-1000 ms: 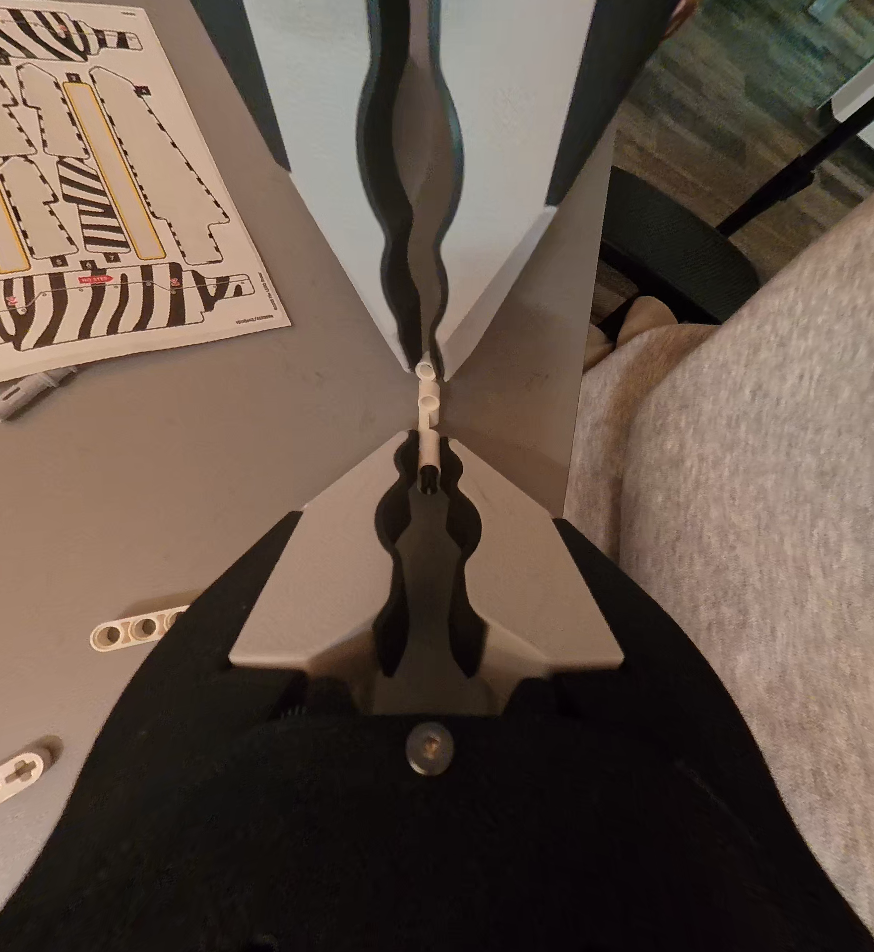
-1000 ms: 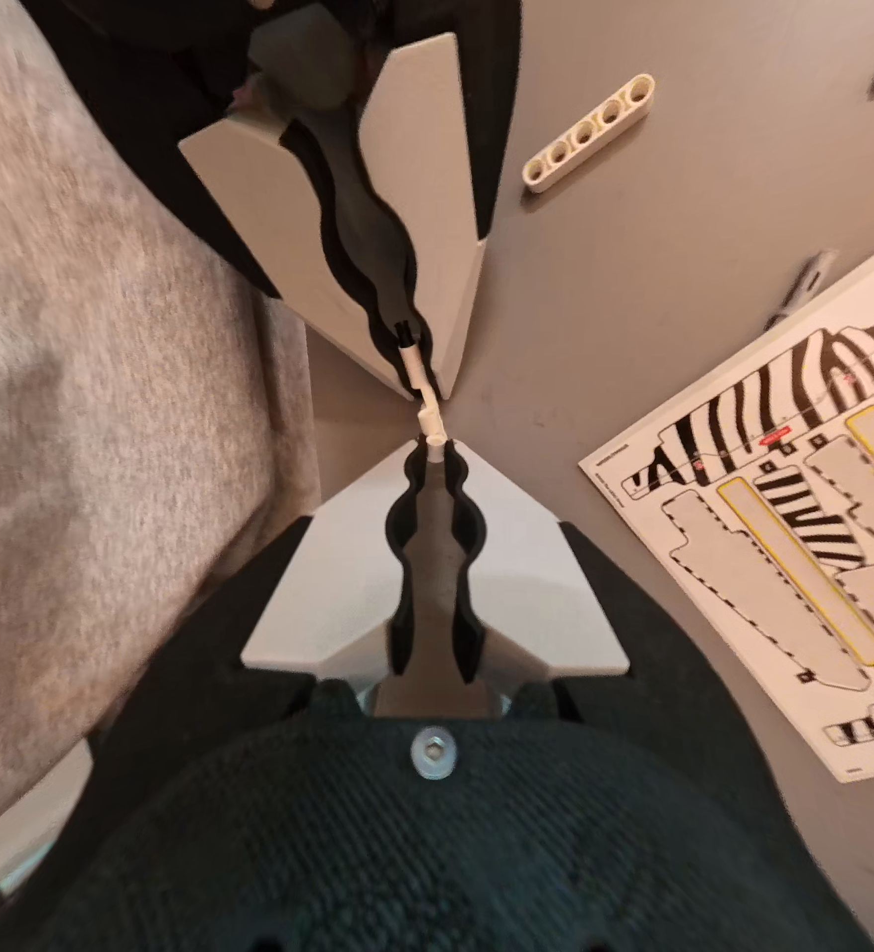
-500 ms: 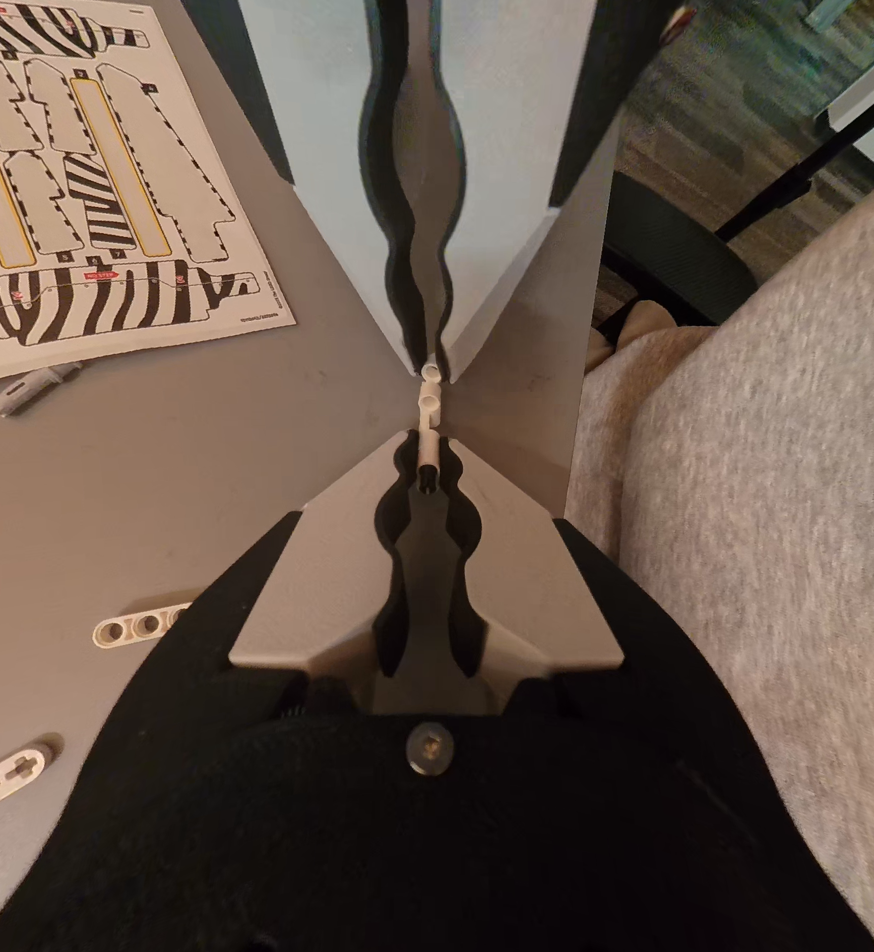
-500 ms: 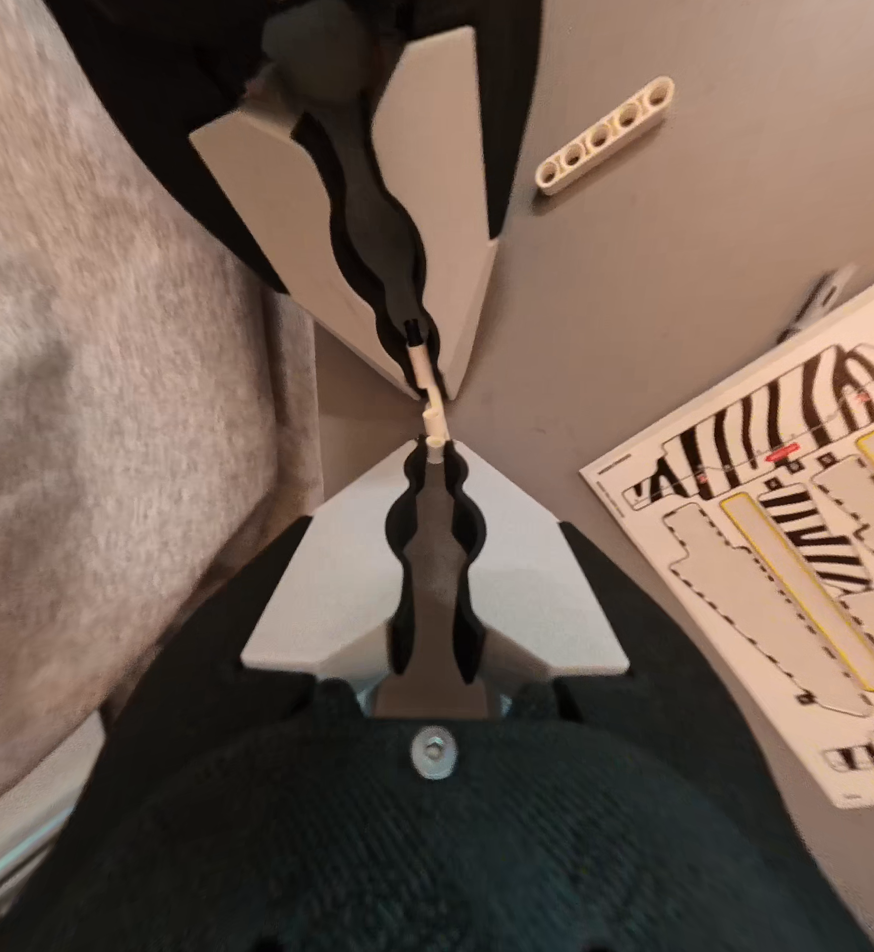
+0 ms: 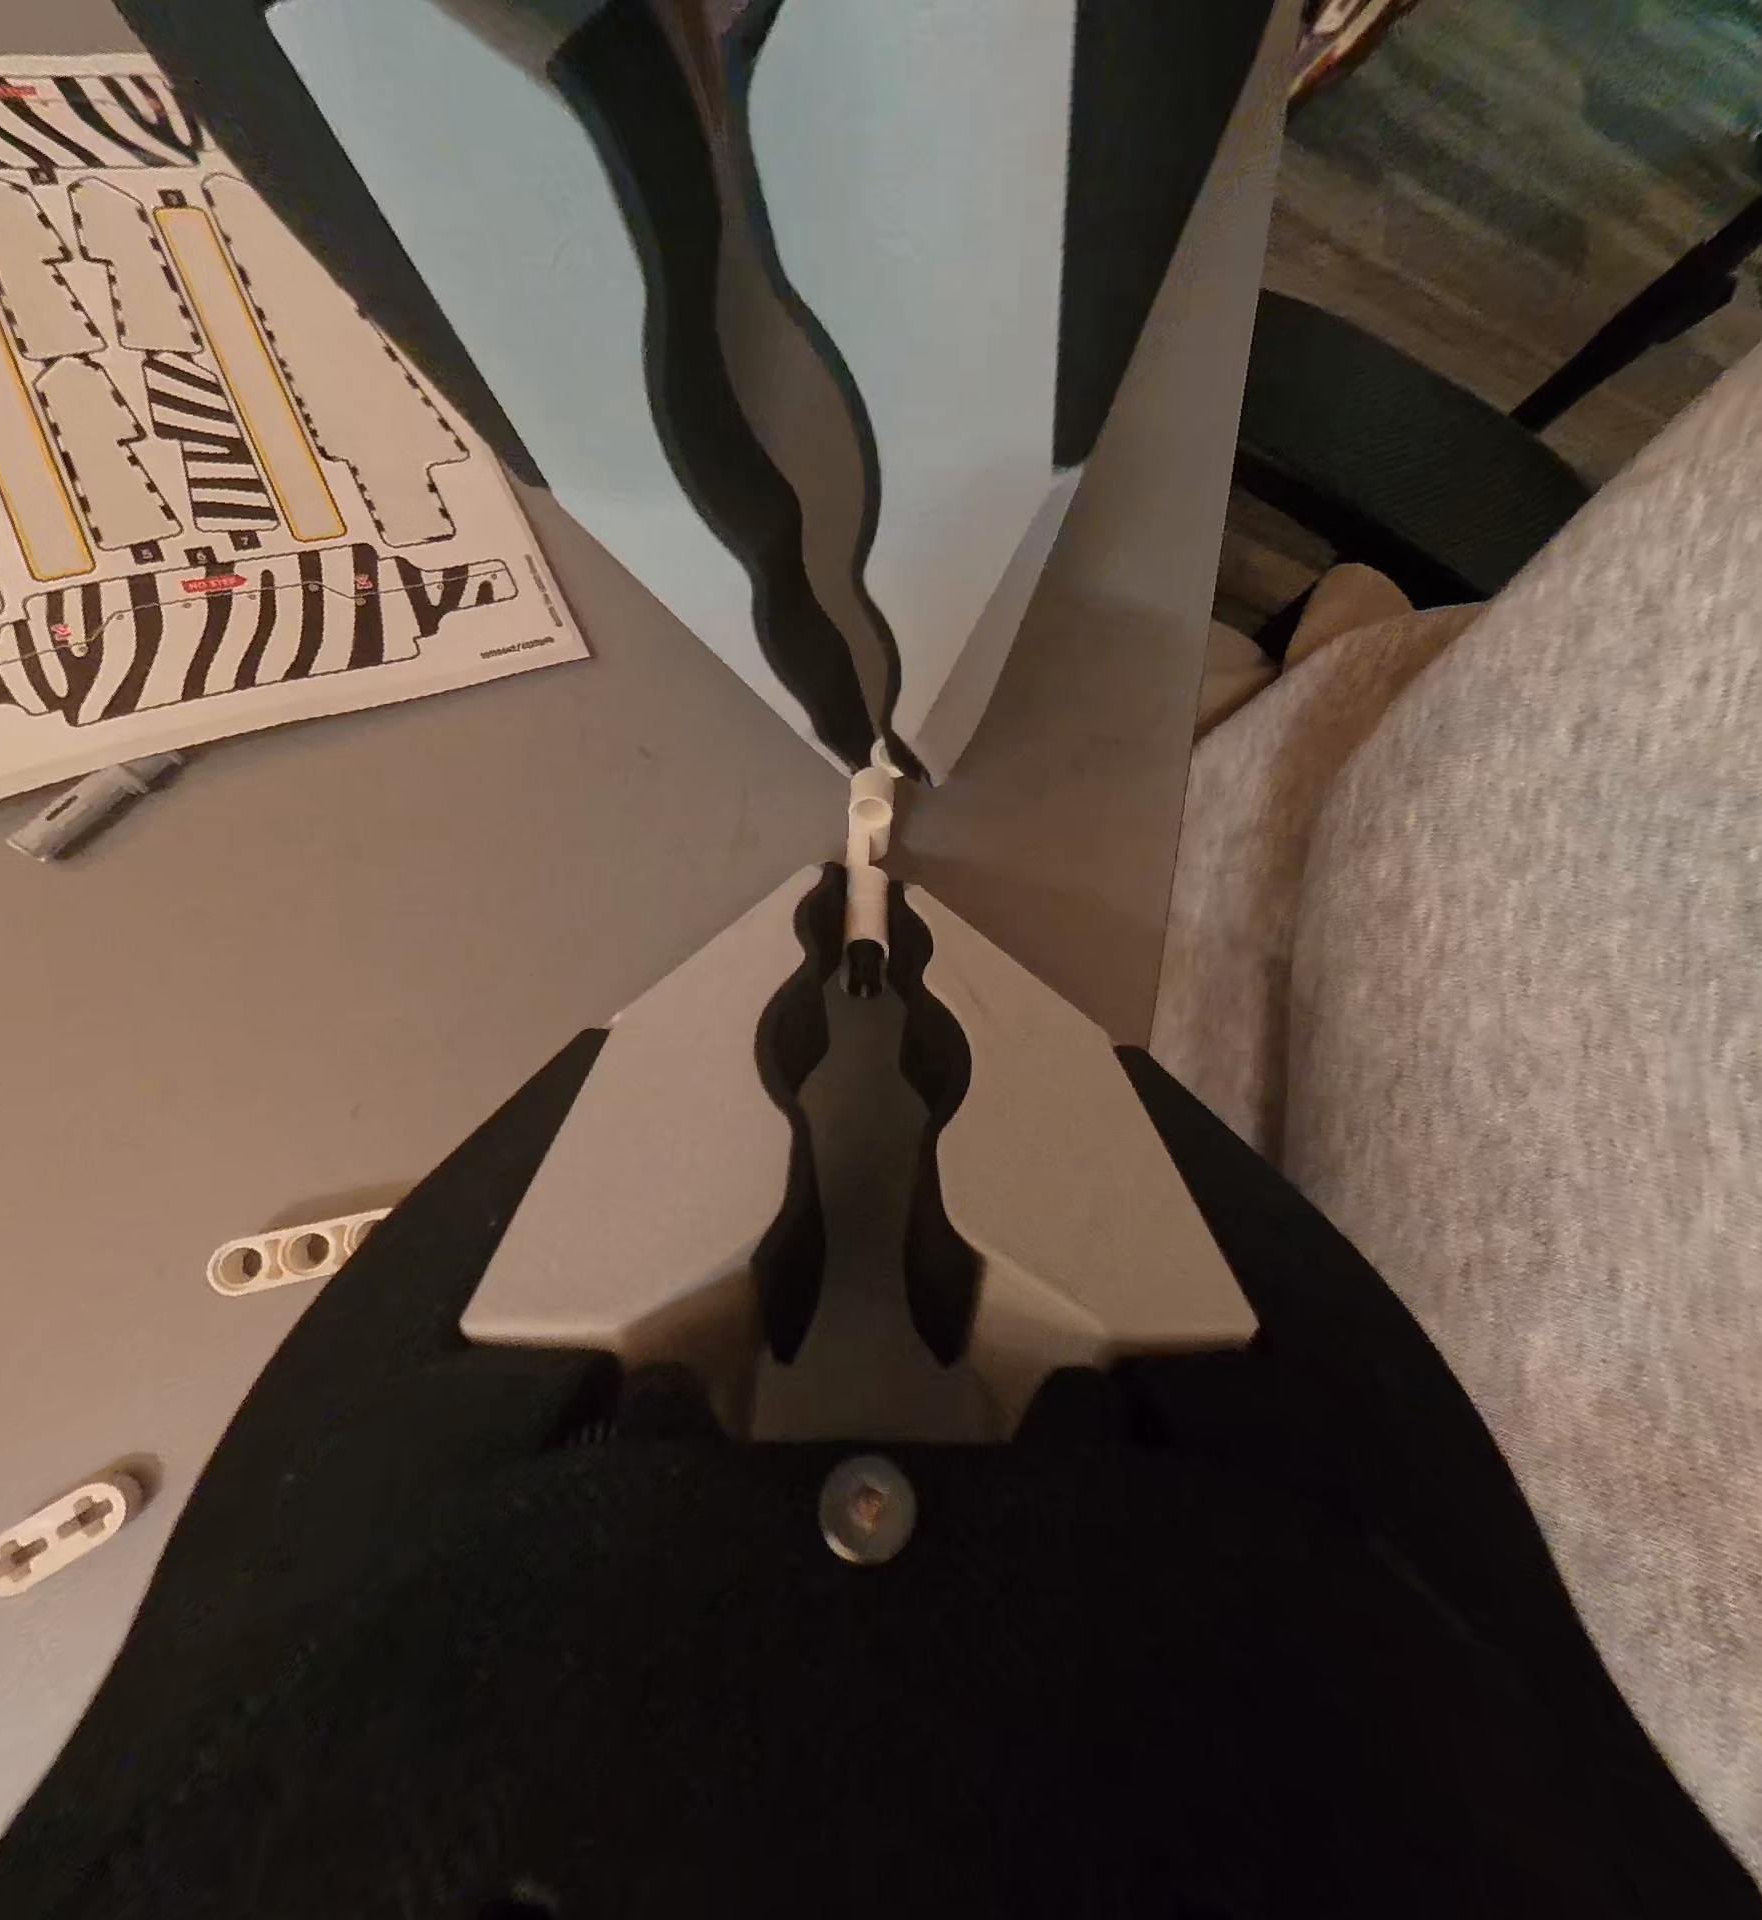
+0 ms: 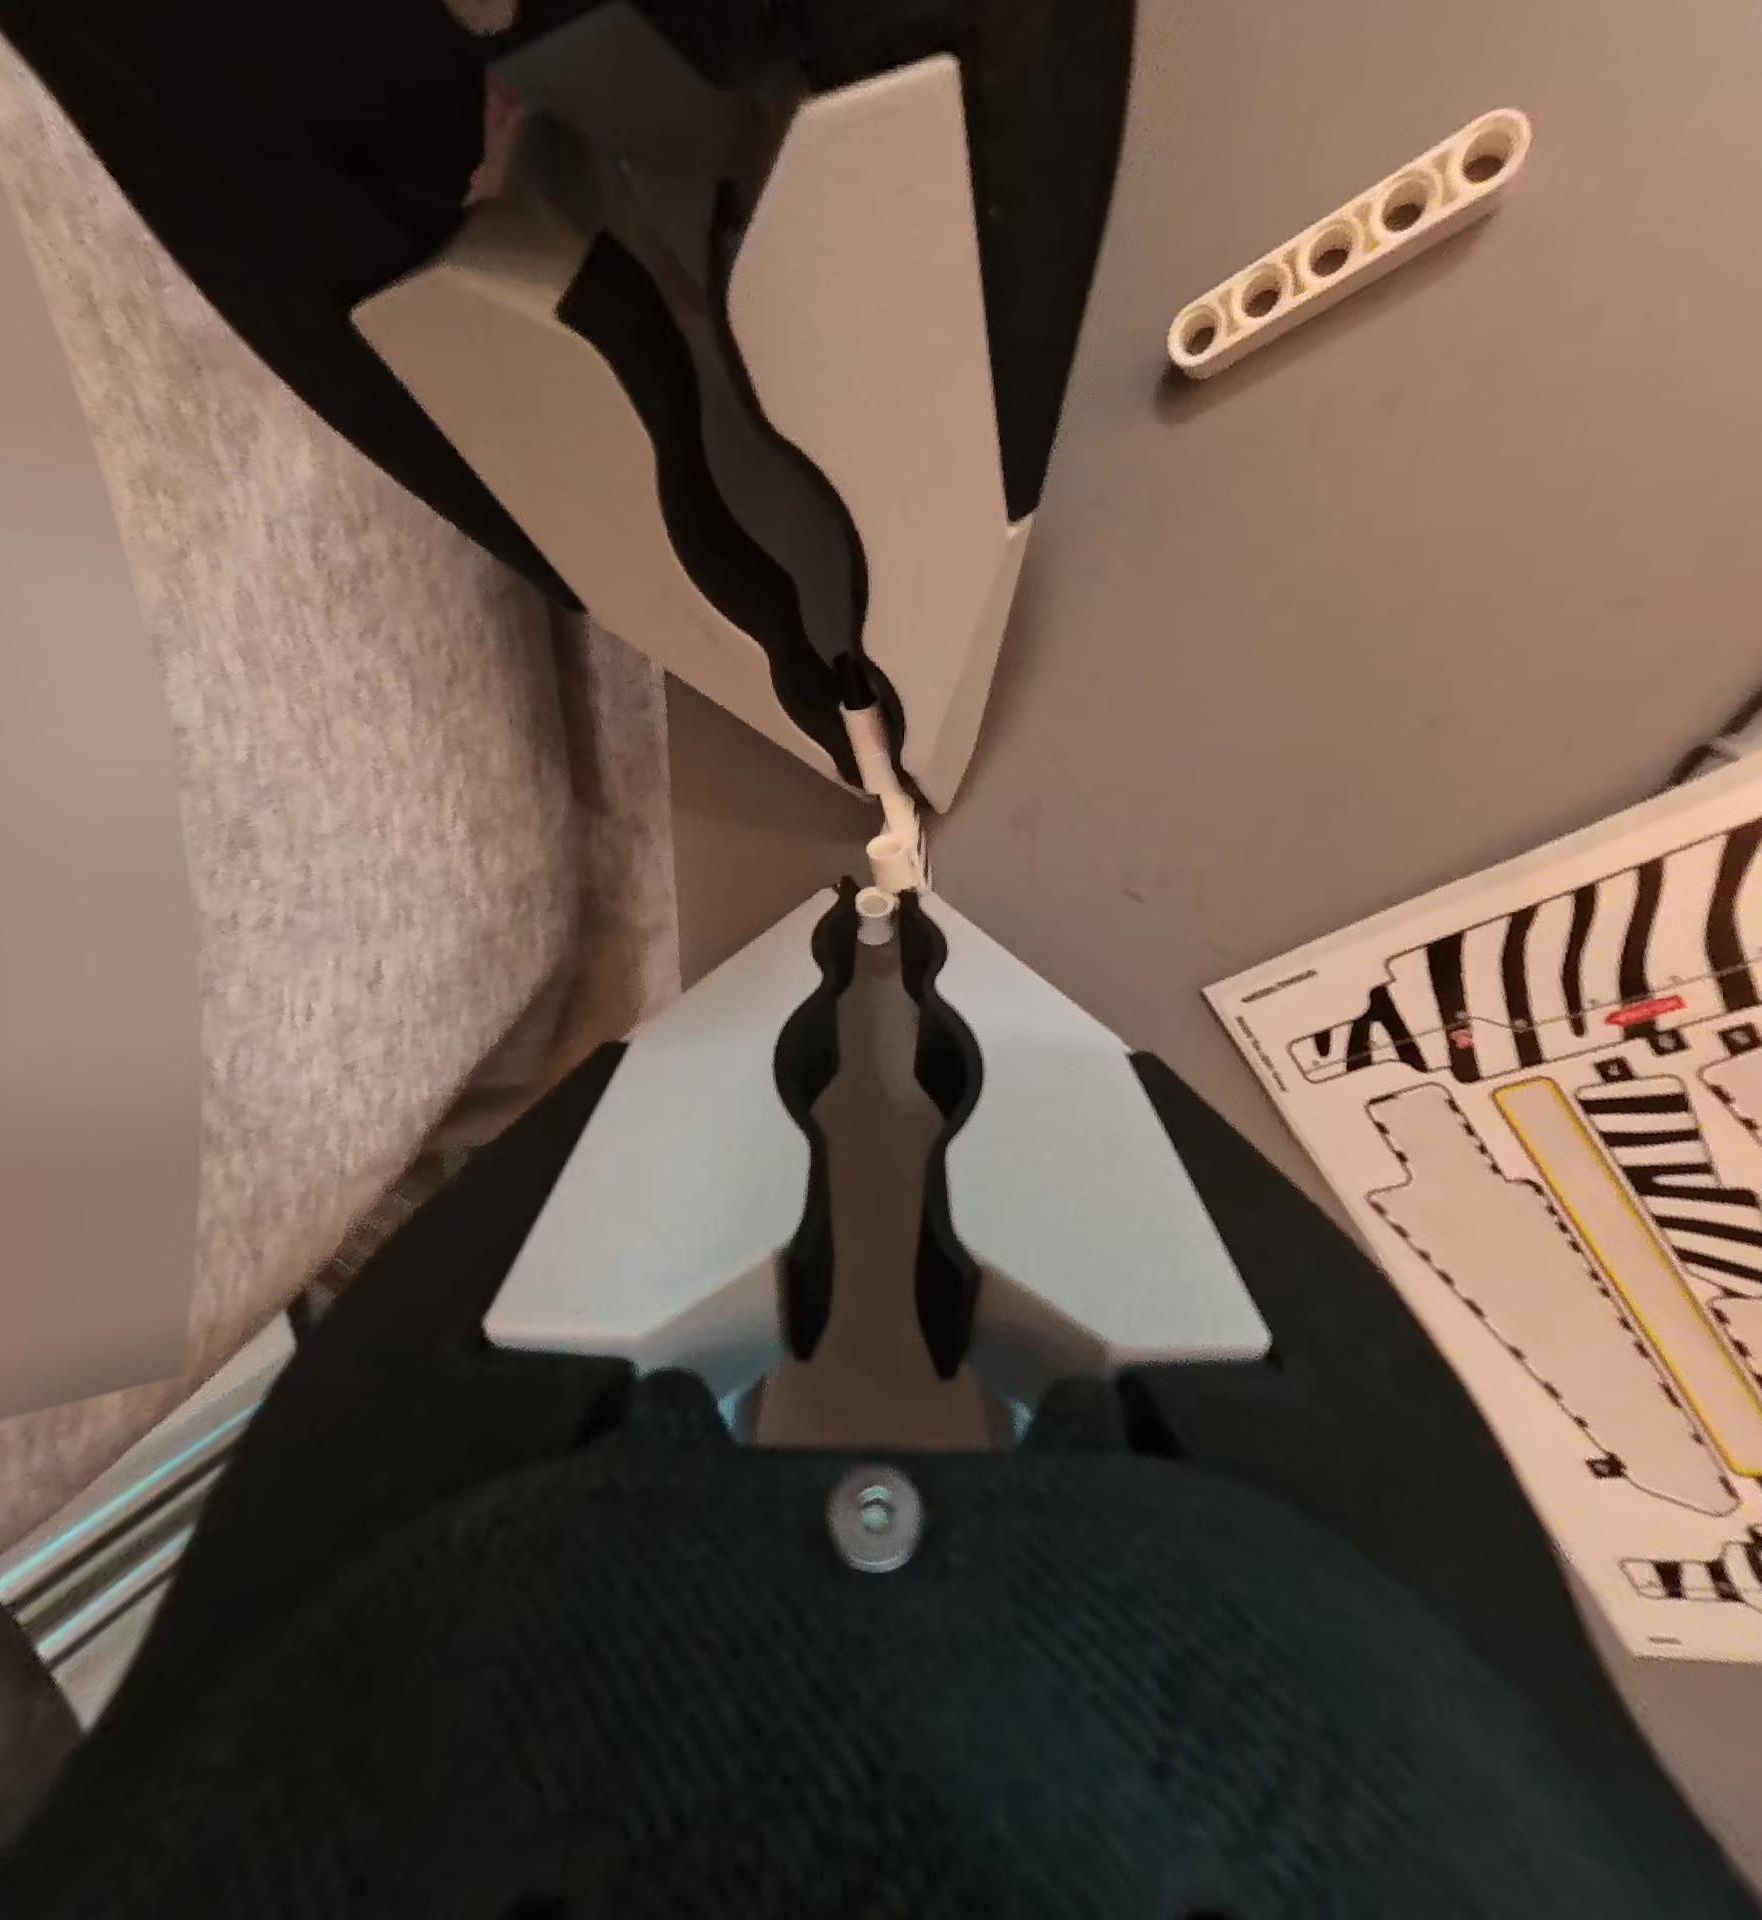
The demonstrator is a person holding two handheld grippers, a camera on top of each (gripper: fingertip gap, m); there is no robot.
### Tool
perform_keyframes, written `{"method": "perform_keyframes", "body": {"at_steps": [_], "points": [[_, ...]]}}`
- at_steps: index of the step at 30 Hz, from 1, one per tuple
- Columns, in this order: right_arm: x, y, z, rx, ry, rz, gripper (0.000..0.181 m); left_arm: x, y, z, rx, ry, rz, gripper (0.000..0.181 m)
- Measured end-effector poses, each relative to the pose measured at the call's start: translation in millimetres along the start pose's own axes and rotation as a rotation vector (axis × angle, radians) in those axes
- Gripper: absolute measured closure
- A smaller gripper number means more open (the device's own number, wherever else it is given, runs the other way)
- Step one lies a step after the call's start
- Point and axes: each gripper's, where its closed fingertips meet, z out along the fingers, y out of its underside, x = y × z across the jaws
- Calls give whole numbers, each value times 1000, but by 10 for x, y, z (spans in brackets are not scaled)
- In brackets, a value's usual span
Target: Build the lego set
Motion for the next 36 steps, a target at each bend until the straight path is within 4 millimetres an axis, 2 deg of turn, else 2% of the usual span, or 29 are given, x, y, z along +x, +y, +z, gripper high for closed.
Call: {"method": "perform_keyframes", "body": {"at_steps": [4, 9, 12, 18, 21, 23, 28, 32, 34, 36], "points": [[13, 2, -12, 23, 44, 42, 175, 0, -1, -1, 1, 4, -4, 175], [32, 11, -43, 134, 189, 36, 175, 1, 2, -3, 1, 9, -10, 175], [51, -7, -130, 240, 276, 46, 175, 2, -1, -6, 3, 33, -36, 175], [-41, -149, -336, 525, 383, 20, 175, -41, -13, -18, 15, 24, -70, 175], [-84, -203, -344, 637, 388, 37, 175, -57, -61, -63, 57, 41, -102, 156], [-109, -231, -353, 704, 380, 46, 175, -41, -152, -148, 134, 67, -102, 151], [-224, -276, -417, 815, 342, 33, 175, 180, -445, -410, 357, 208, -70, 167], [-273, -281, -477, 846, 369, -2, 176, 215, -486, -443, 394, 188, -29, 169], [-292, -298, -500, 869, 376, -9, 176, 196, -474, -442, 386, 159, -11, 178], [-283, -312, -526, 894, 385, 3, 176, 188, -488, -459, 402, 145, -3, 179]]}}
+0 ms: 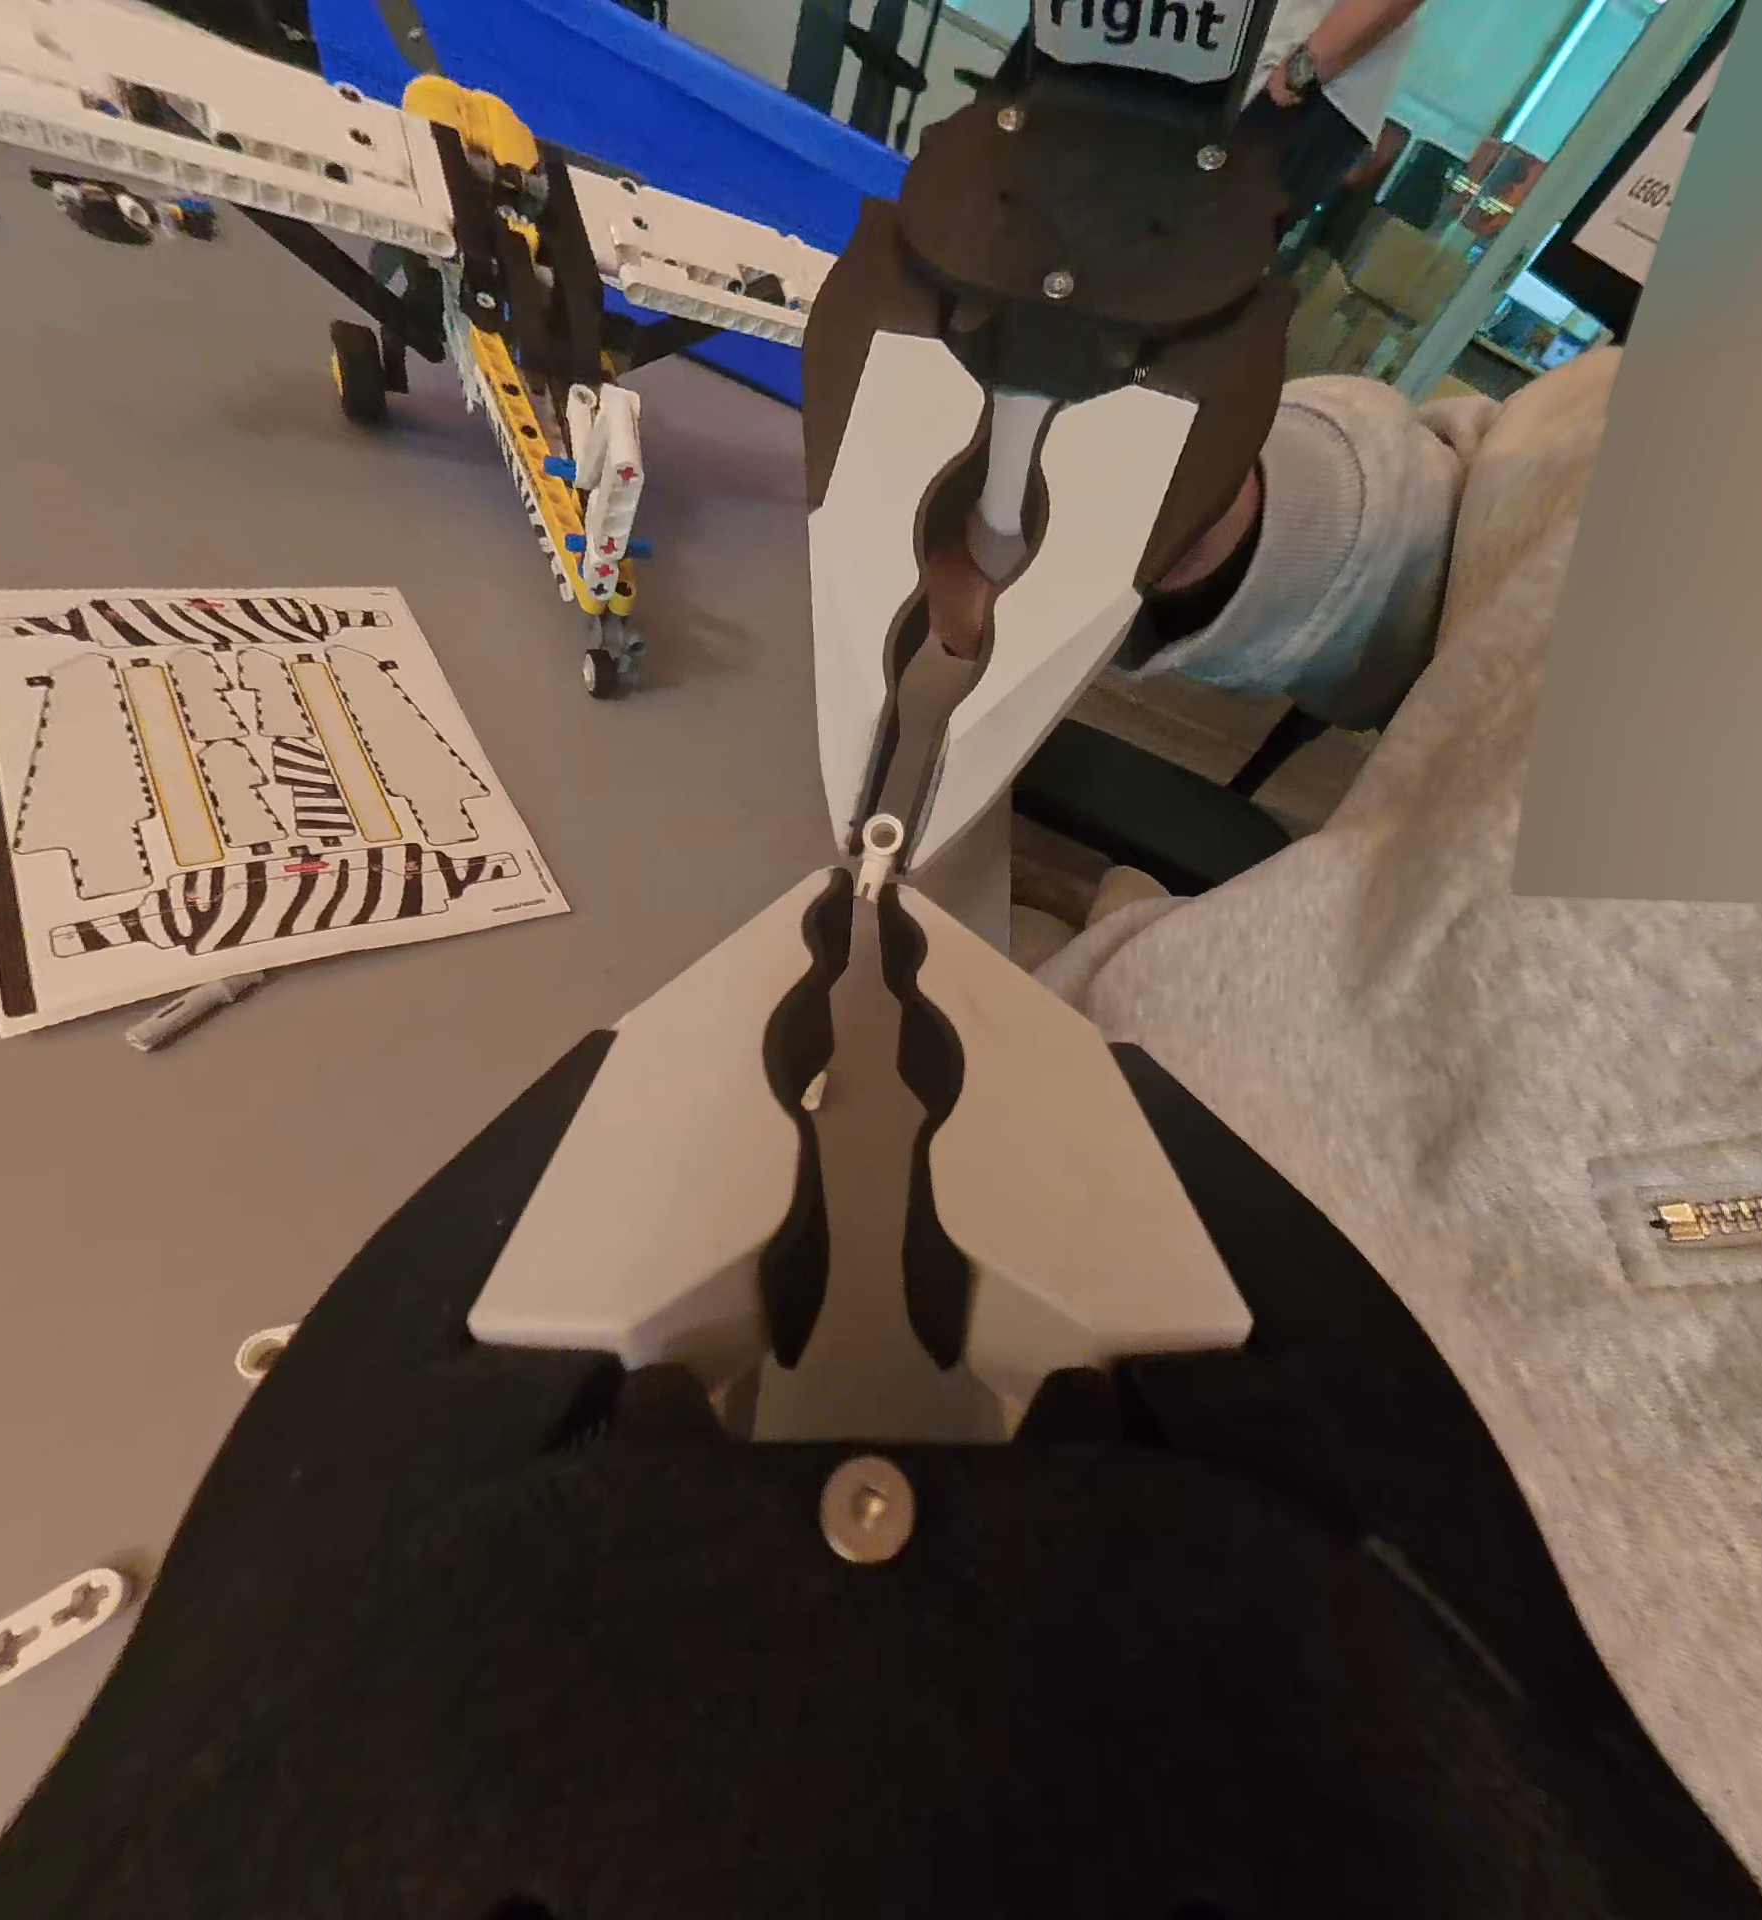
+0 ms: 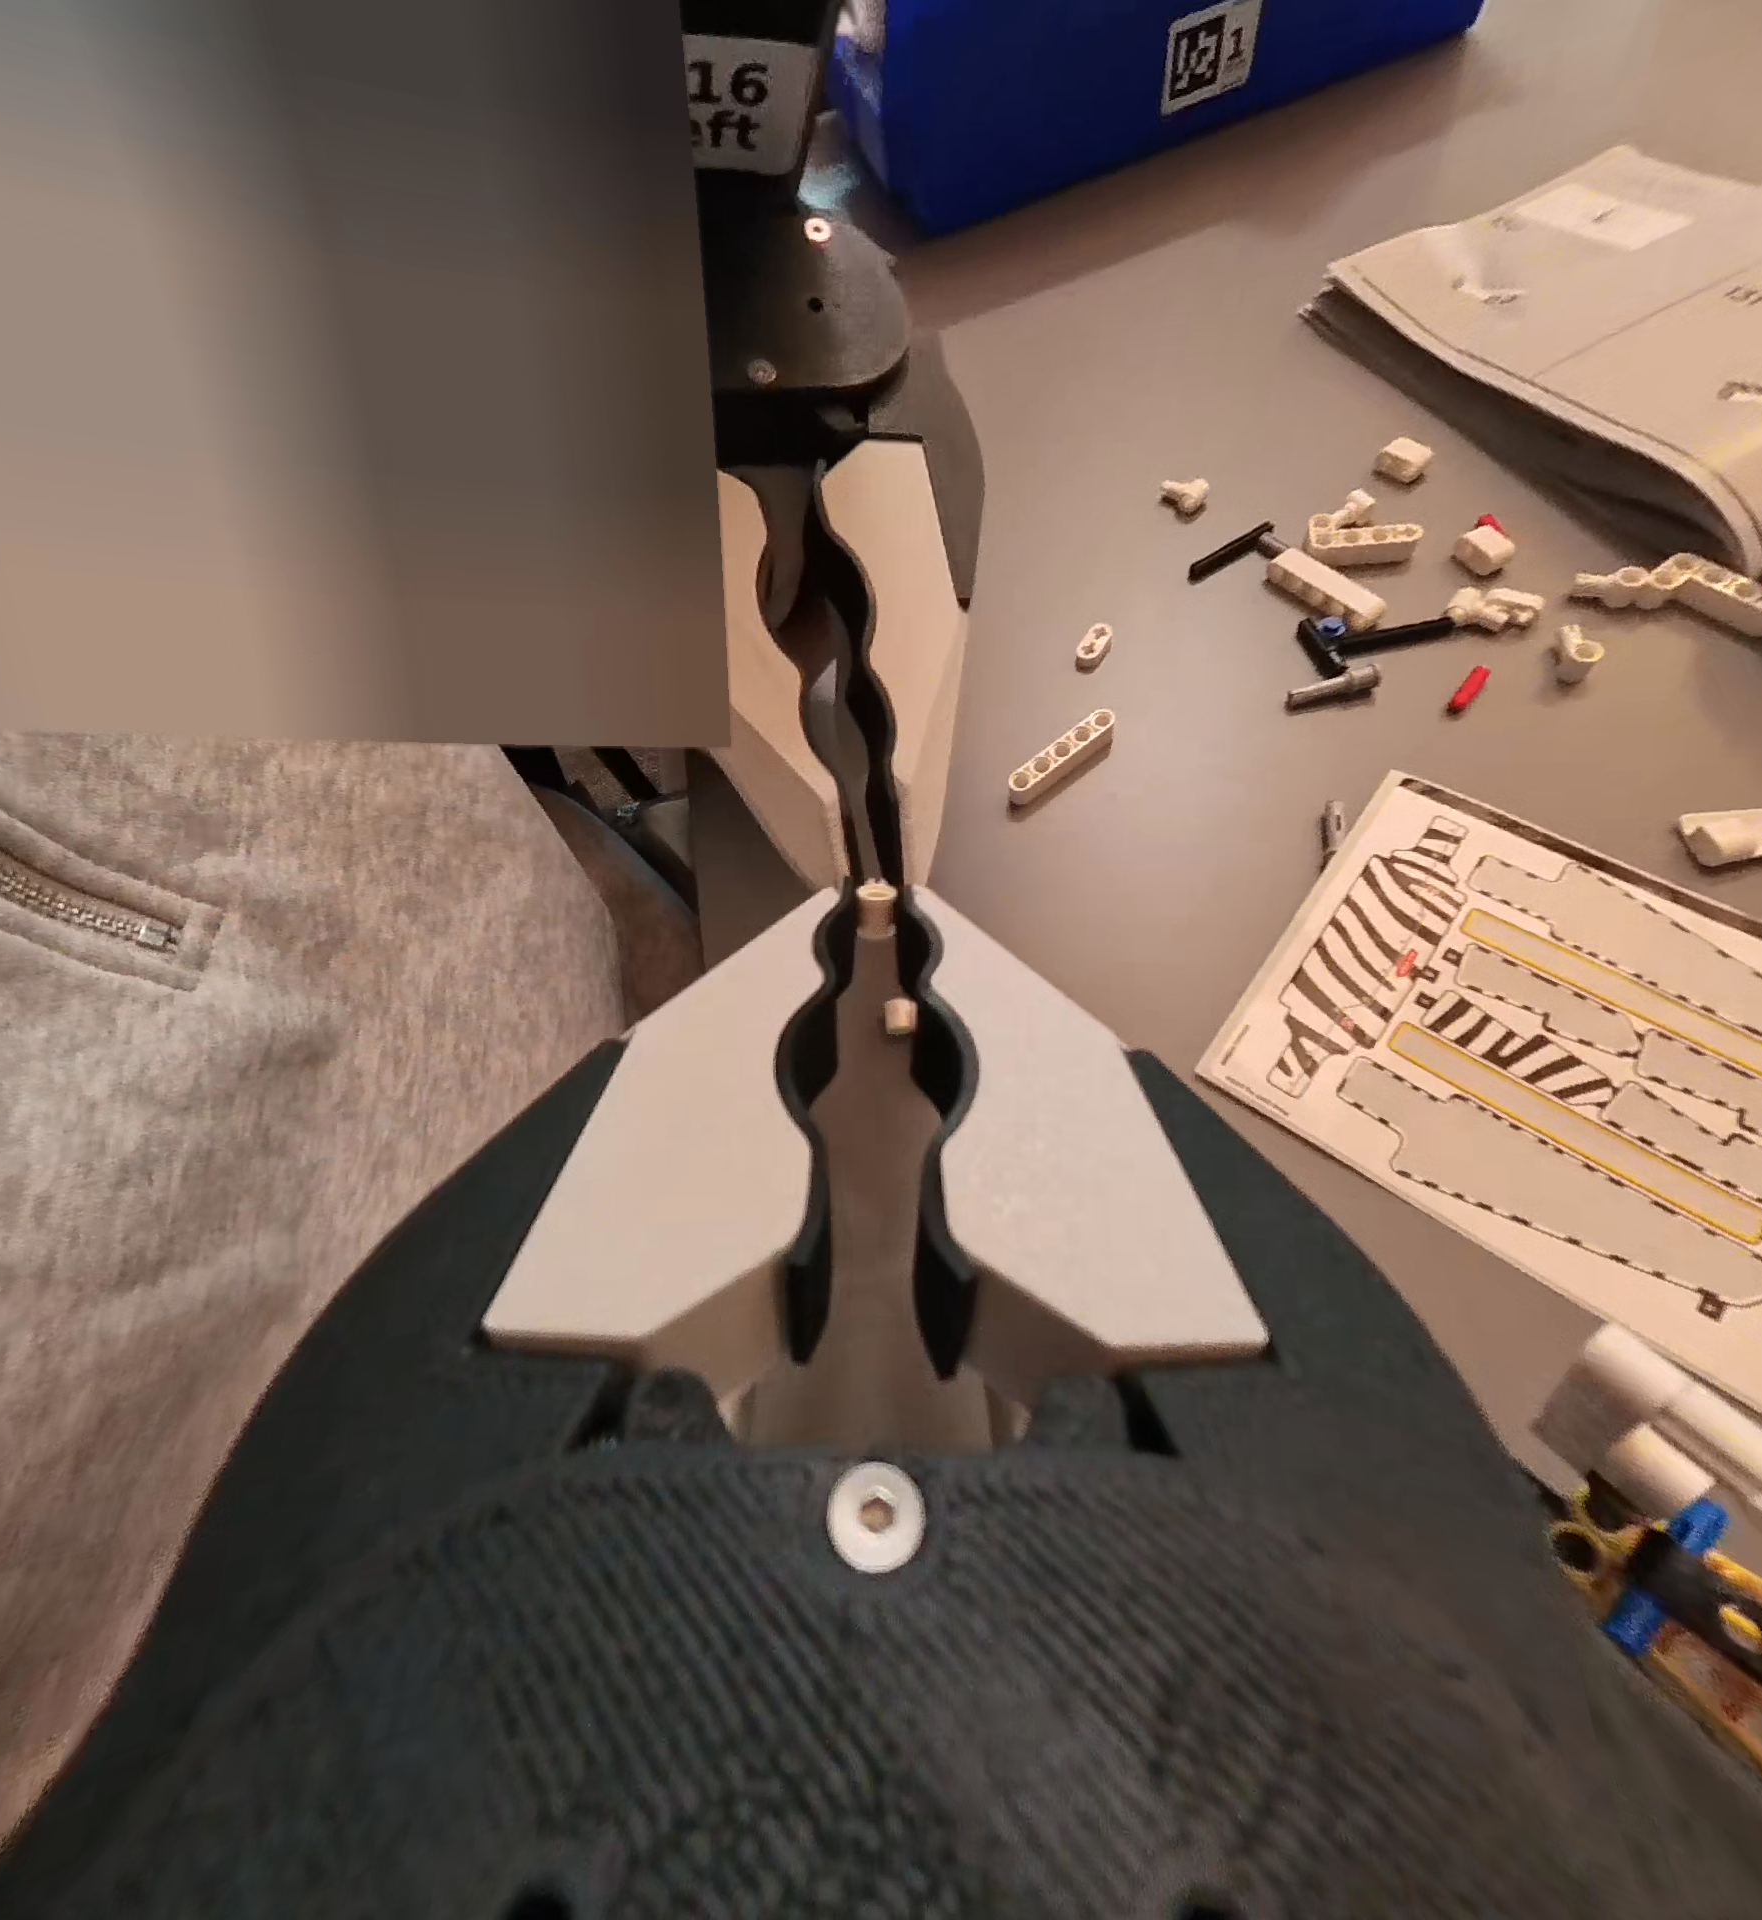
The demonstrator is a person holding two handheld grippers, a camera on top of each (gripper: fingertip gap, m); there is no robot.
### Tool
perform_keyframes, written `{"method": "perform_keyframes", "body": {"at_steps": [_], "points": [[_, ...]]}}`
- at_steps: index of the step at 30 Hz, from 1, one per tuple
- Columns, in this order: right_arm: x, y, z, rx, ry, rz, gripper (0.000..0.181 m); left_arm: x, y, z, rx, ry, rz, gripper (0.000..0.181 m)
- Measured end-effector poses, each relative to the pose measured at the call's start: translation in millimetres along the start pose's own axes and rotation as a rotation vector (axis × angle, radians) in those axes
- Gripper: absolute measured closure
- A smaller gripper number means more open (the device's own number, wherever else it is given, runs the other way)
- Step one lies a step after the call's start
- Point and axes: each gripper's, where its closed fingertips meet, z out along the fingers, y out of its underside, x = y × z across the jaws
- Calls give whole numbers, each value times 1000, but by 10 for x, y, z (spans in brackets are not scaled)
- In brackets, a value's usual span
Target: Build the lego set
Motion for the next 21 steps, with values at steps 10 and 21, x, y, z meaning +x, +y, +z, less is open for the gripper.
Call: {"method": "perform_keyframes", "body": {"at_steps": [10, 21], "points": [[24, 56, 27, -40, 53, -101, 172, -5, 21, -17, 1, 17, -17, 179], [5, 79, 45, -72, -58, 39, 176, -24, 86, 7, -46, -28, 34, 179]]}}
